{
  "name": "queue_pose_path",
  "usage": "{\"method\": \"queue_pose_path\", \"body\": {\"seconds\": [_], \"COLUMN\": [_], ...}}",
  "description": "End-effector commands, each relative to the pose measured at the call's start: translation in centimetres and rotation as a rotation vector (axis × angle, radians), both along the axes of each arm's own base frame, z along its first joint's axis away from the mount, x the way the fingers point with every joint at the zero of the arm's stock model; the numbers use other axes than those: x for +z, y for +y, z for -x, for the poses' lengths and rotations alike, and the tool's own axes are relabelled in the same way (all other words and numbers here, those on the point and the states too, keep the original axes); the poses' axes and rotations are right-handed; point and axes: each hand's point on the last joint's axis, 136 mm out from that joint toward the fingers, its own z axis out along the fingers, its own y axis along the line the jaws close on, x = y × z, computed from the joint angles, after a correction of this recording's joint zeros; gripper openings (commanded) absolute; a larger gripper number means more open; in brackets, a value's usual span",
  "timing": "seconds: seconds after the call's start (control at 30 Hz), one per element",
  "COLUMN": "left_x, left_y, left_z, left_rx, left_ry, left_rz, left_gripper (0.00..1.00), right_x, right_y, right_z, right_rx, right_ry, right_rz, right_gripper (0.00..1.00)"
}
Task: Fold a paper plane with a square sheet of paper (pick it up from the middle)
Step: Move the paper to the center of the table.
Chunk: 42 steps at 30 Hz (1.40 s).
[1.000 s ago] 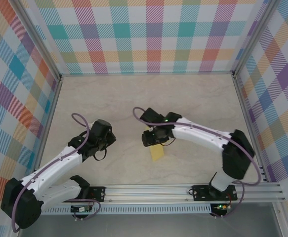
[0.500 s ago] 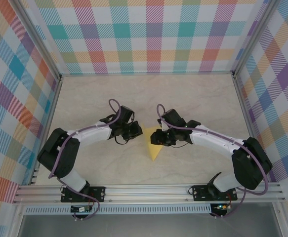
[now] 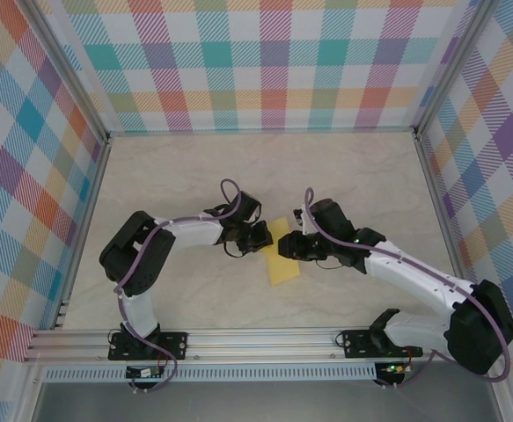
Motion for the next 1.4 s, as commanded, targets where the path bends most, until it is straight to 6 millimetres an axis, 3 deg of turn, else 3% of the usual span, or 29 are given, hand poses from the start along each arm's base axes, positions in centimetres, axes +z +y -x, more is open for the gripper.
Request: {"method": "queue_pose_path", "body": {"seconds": [0.0, 0.27, 0.53, 0.77, 1.0, 1.37], "left_x": [-0.6, -1.5, -2.1, -2.9, -3.8, -4.5], "left_y": [-0.5, 0.4, 0.4, 1.2, 3.1, 5.1], "left_z": [0.2, 0.7, 0.9, 1.0, 0.1, -1.6], "left_rx": [-0.025, -0.037, -0.041, -0.026, 0.029, 0.046], "left_ry": [0.006, 0.012, 0.022, 0.035, 0.051, 0.024], "left_rz": [-0.008, -0.059, -0.064, -0.098, -0.139, -0.165], "left_gripper": [0.09, 0.09, 0.09, 0.08, 0.07, 0.07], "right_x": [-1.2, -6.1, -9.5, -13.1, -14.7, -15.1], "right_y": [1.6, 2.9, 3.9, 2.1, 0.0, -0.4], "right_z": [0.7, 0.4, 1.1, 3.4, 6.1, 6.1], "right_rx": [0.075, 0.069, 0.115, 0.111, 0.138, 0.118], "right_ry": [0.067, 0.214, 0.307, 0.382, 0.432, 0.446], "right_rz": [-0.045, -0.030, -0.051, 0.007, 0.072, 0.107], "right_gripper": [0.21, 0.18, 0.18, 0.18, 0.18, 0.17]}}
